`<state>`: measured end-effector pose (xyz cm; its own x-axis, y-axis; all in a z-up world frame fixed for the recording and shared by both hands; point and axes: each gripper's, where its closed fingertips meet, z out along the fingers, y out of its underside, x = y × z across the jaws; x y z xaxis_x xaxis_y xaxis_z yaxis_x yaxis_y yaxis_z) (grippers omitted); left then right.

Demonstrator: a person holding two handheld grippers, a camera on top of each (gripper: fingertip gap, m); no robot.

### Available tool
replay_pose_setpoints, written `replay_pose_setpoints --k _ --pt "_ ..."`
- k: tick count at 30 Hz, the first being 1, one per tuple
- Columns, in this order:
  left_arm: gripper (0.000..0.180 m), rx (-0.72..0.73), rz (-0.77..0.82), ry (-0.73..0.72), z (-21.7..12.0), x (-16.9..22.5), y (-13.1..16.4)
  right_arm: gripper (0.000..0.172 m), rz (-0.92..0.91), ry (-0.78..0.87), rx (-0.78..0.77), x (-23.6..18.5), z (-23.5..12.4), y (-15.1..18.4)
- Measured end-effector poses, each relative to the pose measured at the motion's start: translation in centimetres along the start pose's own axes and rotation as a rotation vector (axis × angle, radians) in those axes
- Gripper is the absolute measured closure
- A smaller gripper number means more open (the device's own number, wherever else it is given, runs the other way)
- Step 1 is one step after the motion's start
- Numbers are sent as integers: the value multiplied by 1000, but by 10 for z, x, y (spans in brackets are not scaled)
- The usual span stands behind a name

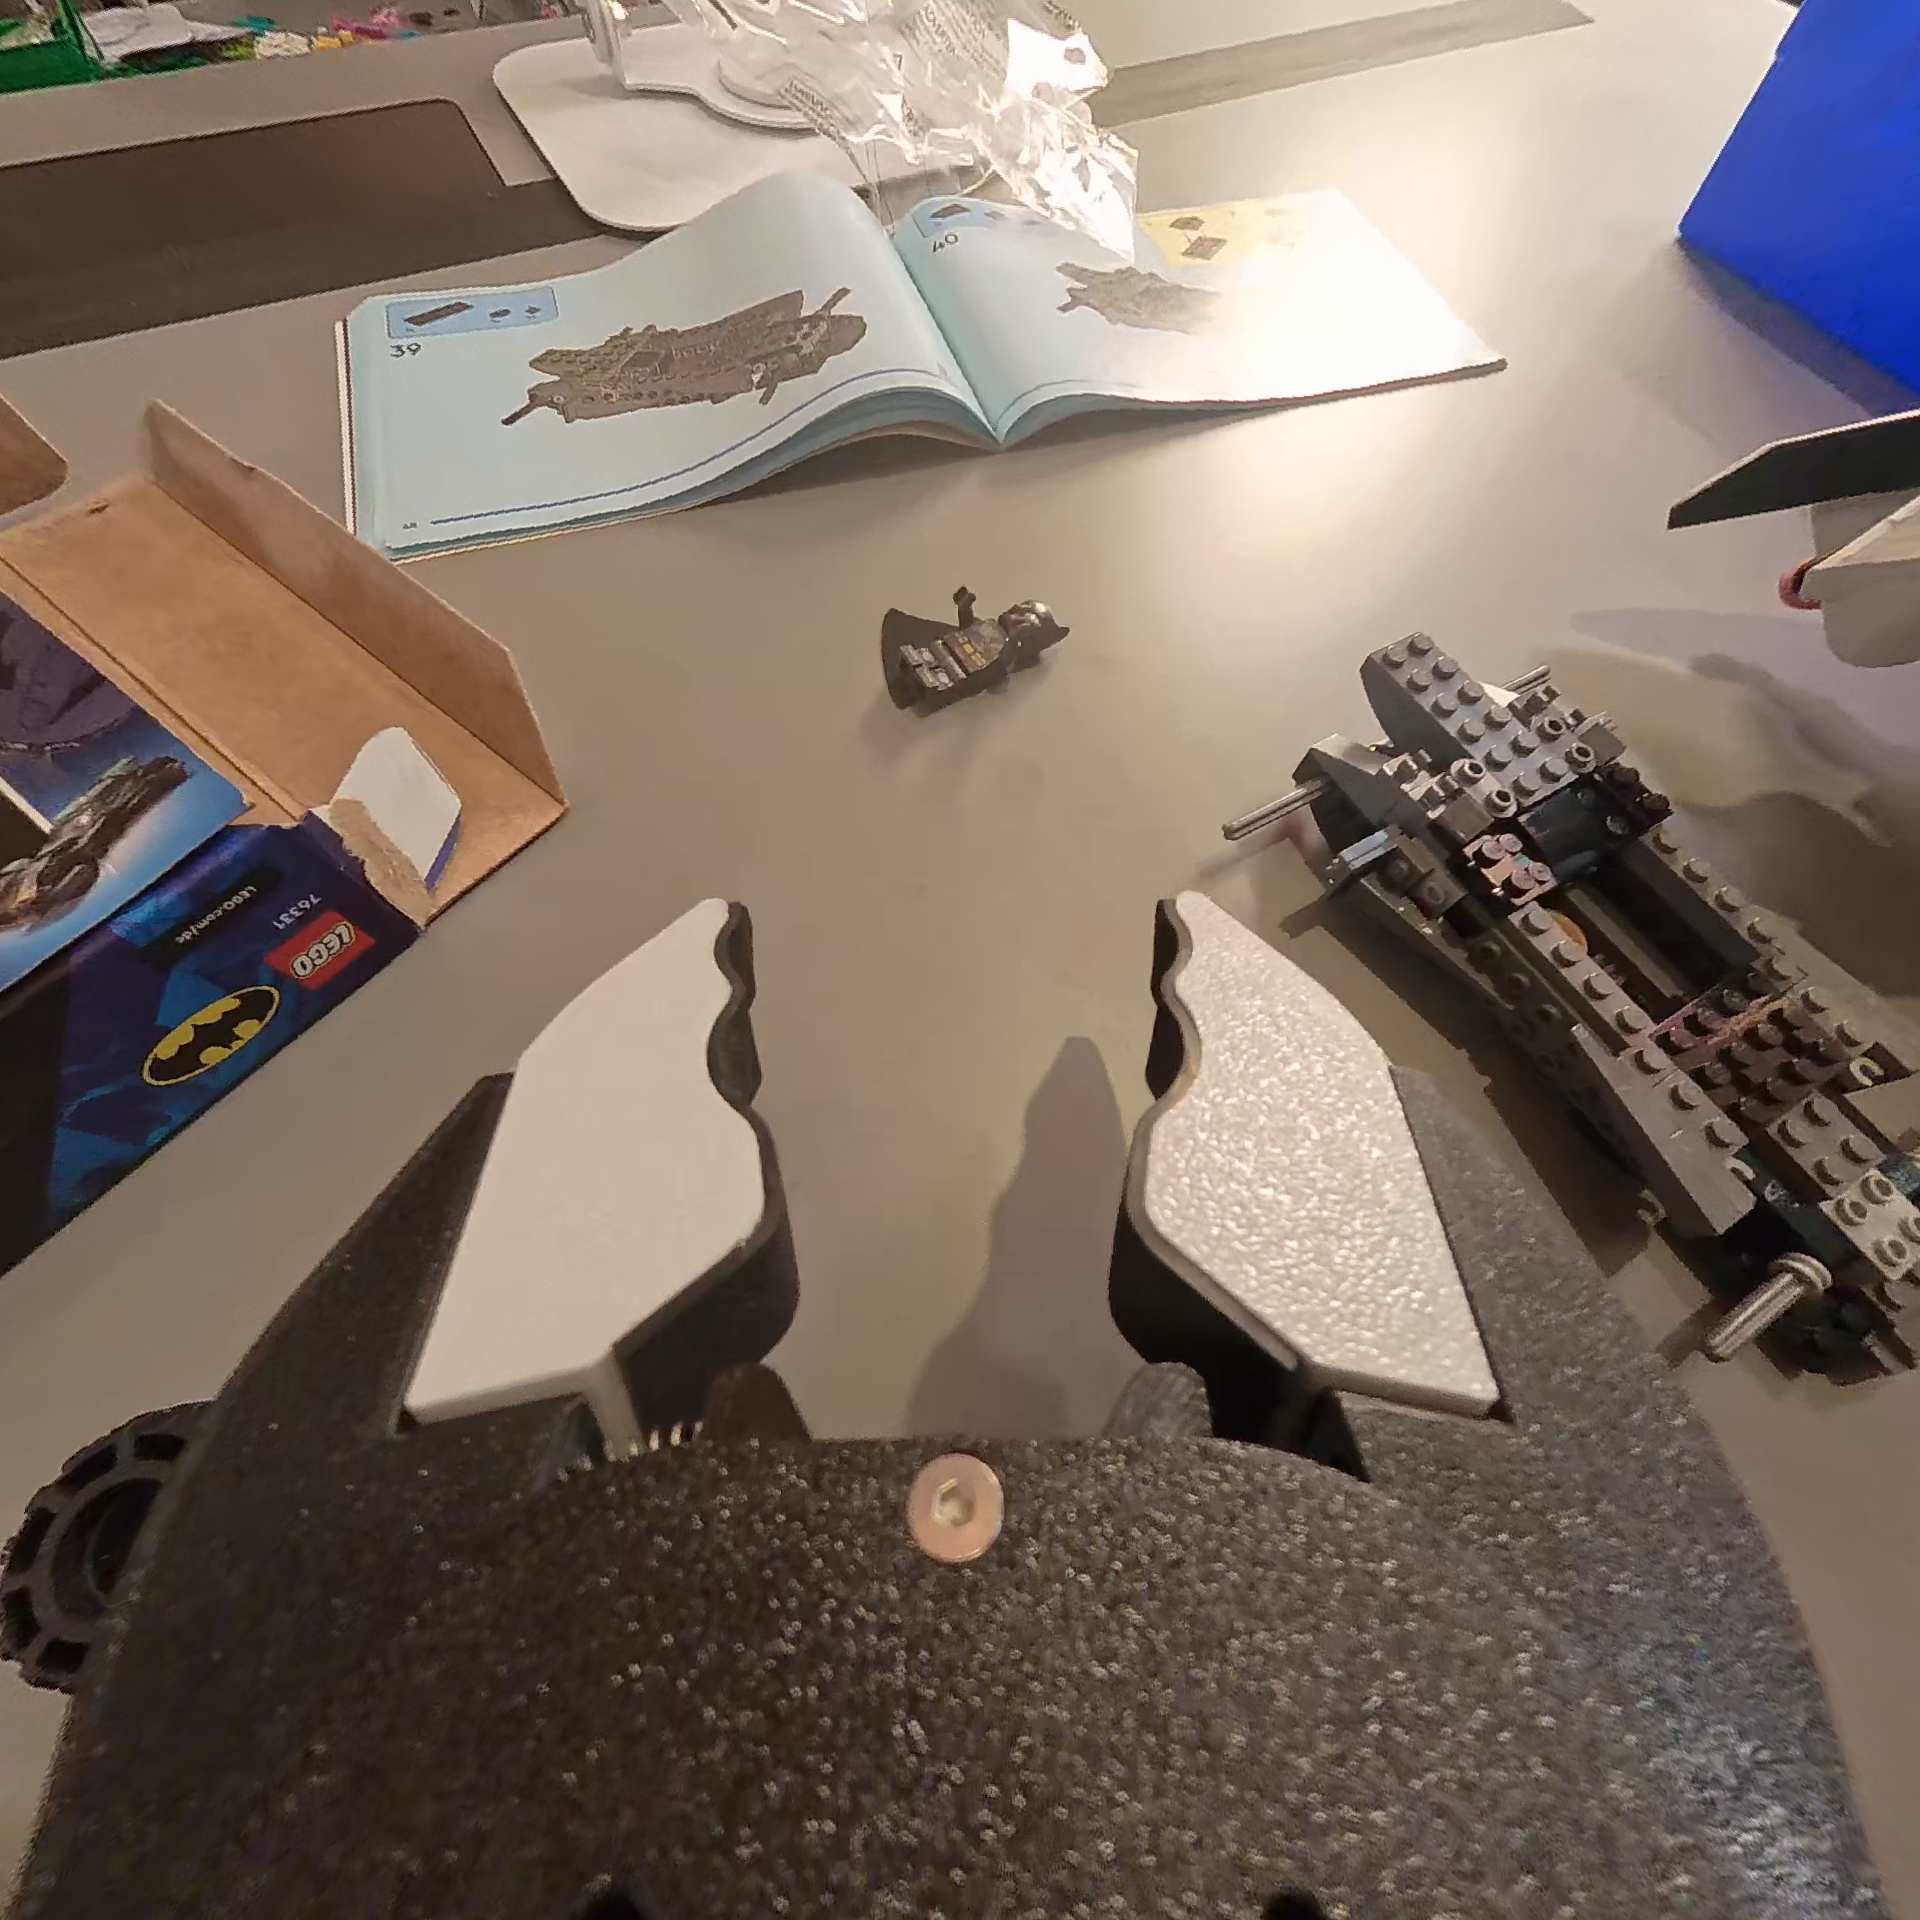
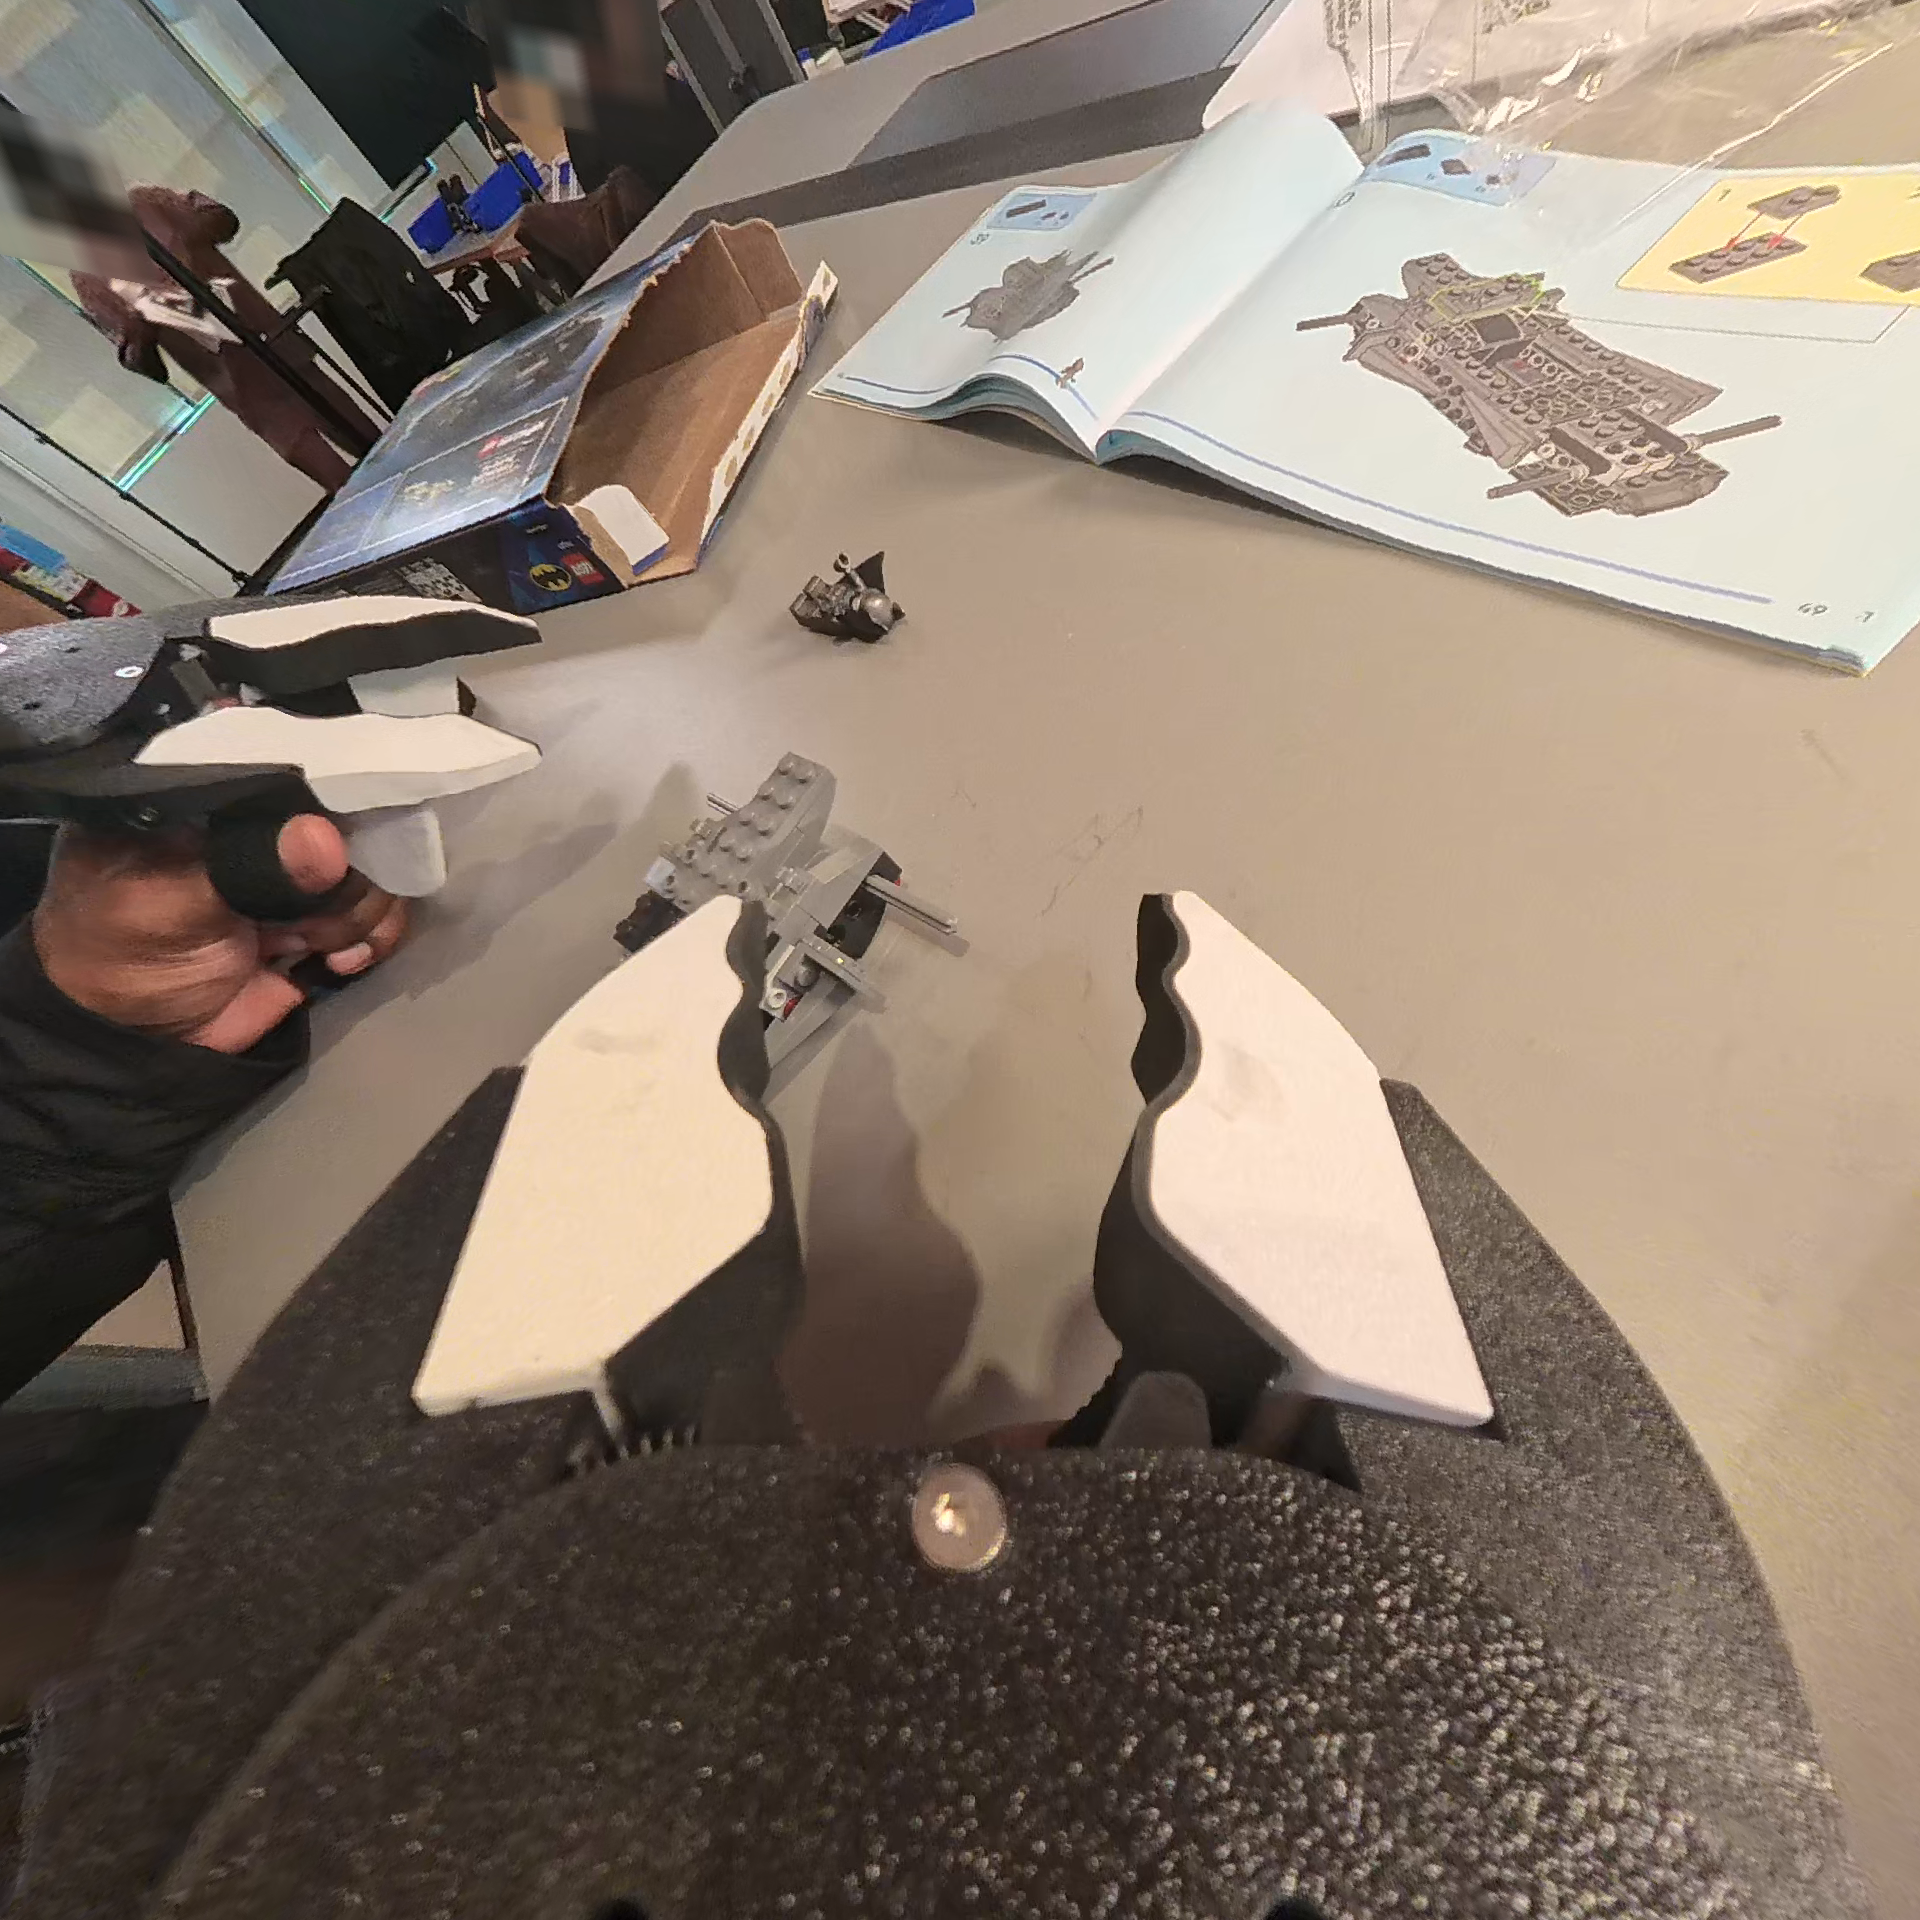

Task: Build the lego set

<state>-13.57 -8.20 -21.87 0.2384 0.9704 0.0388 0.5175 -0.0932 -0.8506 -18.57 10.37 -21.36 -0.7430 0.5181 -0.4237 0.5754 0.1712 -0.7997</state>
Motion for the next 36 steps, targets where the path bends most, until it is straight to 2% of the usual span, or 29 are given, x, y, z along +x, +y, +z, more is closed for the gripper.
replay_pose_setpoints --k 14,36 --pt "106 14 101 -51 -2 6 -1 103 1 -1 9 0 -1 -1" --pt "106 26 77 -33 -3 5 -3 103 -3 -3 4 -1 -1 -1"
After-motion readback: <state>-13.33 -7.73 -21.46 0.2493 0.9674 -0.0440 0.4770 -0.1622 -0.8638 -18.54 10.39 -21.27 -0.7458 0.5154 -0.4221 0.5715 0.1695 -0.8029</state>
